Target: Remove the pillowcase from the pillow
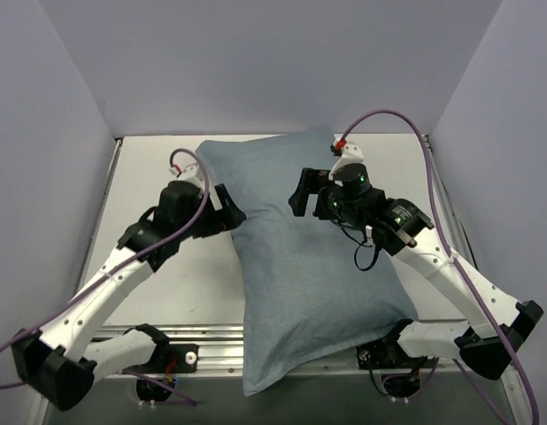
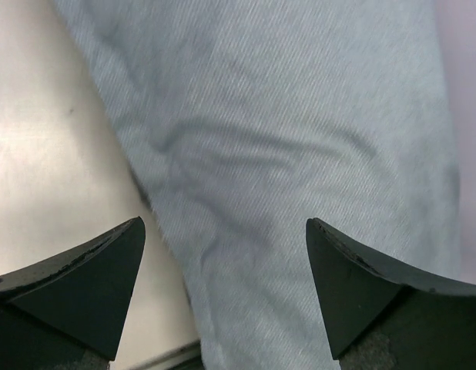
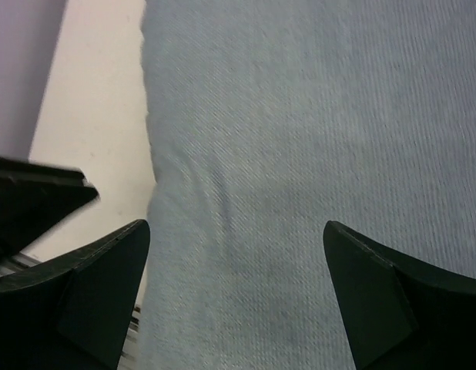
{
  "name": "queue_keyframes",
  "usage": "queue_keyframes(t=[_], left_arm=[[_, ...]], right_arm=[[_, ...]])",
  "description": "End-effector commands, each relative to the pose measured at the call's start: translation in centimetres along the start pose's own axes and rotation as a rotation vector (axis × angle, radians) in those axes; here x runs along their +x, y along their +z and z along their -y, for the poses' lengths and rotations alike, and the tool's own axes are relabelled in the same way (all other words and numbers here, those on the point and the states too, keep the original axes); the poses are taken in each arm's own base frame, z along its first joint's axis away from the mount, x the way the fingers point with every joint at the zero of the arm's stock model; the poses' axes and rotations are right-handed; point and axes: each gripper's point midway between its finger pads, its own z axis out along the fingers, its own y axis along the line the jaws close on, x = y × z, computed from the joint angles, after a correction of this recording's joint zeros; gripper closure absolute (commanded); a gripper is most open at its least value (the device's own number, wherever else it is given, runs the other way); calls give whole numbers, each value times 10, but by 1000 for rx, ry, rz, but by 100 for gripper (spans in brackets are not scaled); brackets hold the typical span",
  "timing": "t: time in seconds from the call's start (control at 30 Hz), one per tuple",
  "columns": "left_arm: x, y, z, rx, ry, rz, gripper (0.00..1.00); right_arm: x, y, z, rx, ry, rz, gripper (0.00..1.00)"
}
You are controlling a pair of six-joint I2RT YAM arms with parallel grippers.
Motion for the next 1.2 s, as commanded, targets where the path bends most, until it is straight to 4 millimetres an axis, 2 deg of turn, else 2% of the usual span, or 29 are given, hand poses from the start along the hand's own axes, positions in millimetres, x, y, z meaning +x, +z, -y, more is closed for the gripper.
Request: queue_keyframes(t=[0.0,0.03,0.07,0.1,0.13,0.17,0.2,0.23,0.3,0.33,0.37,0.47,0.5,0.53,0.6,0.63,0.67,0.7,0.73,0.77,0.8,0.87,0.9,0.93,0.97,1.0,1.07,1.1,1.17], left_arm=[[-66,11,51,138,111,115,6],[-72,30,50,120,115,99,6],[-90,35,54,130,124,130,6],[-117,33,70,156,153,187,6],[-124,55,66,128,160,177,6],[-141,61,70,130,172,209,6],[-166,58,87,164,212,260,6],[-169,84,83,145,225,237,6],[-185,103,91,170,271,256,6],[-192,123,94,169,288,256,6],[-196,133,97,174,309,265,6],[-187,178,89,167,384,222,6],[-179,189,84,167,388,193,6],[-161,209,70,152,382,126,6],[-134,223,52,138,367,35,6],[-123,225,43,123,351,-4,6],[-95,227,19,76,325,-86,6],[-83,225,6,47,291,-116,6],[-80,211,2,38,267,-113,6],[-74,207,-8,40,232,-114,6],[-44,193,-29,11,164,-165,6],[-17,178,-37,31,106,-210,6],[17,168,-55,9,77,-283,6],[22,154,-50,36,67,-285,6],[37,145,-49,49,53,-313,6],[59,127,-52,60,15,-347,6],[75,111,-47,83,-2,-351,6],[88,101,-38,95,-12,-366,6],[98,78,-31,102,-3,-341,6]], right_arm=[[48,-10,41,170,52,-105,10],[49,-17,44,180,91,-92,9],[54,-20,48,189,102,-96,9],[66,-21,56,214,105,-121,8],[69,-25,58,218,119,-122,8],[73,-27,62,231,124,-128,7],[81,-29,66,250,122,-150,7],[82,-33,67,254,133,-151,7],[91,-37,71,267,125,-183,7],[97,-37,73,277,119,-202,7],[103,-38,76,288,112,-225,7],[130,-33,87,323,88,-311,6],[134,-27,83,295,95,-319,6],[146,-22,89,302,98,-345,5],[152,-8,88,270,108,-354,5],[157,-3,88,254,122,-374,5],[160,3,102,281,150,-379,6],[156,12,106,272,161,-356,6],[159,19,114,286,174,-366,6],[155,25,127,298,213,-362,6],[153,36,135,305,205,-357,6],[142,48,154,340,223,-339,6],[127,57,155,333,224,-303,6],[129,68,163,353,212,-325,6],[123,75,168,354,214,-320,6],[109,89,175,362,225,-295,6],[90,103,184,366,216,-268,7],[77,109,191,376,212,-238,7],[49,126,194,380,177,-205,7]])
